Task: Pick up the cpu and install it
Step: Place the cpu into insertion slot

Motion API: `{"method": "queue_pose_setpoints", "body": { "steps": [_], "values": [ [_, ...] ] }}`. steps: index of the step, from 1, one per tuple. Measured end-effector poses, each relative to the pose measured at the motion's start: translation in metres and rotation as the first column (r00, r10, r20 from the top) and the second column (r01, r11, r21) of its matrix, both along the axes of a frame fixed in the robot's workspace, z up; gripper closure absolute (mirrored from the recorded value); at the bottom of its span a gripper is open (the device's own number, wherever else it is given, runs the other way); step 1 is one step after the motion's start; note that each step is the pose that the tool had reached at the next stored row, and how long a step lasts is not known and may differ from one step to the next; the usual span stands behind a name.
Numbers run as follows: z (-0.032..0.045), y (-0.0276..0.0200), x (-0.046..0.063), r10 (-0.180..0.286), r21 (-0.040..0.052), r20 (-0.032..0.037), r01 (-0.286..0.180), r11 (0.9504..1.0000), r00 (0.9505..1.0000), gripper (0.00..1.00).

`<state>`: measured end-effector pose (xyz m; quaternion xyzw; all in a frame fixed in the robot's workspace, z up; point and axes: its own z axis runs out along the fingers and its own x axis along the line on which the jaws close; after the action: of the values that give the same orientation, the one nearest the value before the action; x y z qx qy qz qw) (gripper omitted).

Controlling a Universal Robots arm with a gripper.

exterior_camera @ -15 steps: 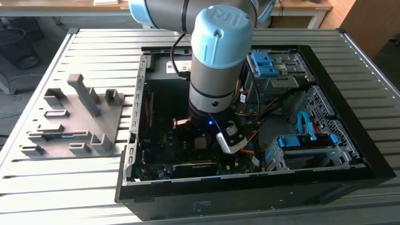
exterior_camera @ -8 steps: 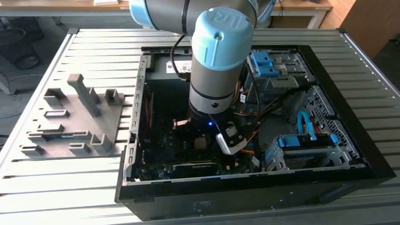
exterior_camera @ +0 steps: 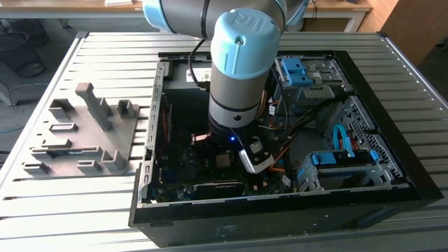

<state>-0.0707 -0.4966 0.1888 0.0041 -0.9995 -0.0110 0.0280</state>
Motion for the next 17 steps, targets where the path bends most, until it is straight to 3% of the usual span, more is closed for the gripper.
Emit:
{"method": "queue_pose_setpoints", "body": {
  "steps": [17],
  "values": [
    [0.0003, 0.0034, -0.0035, 0.000, -0.0001, 0.0013, 0.000, 1.0000, 1.0000, 0.49]
  ]
}}
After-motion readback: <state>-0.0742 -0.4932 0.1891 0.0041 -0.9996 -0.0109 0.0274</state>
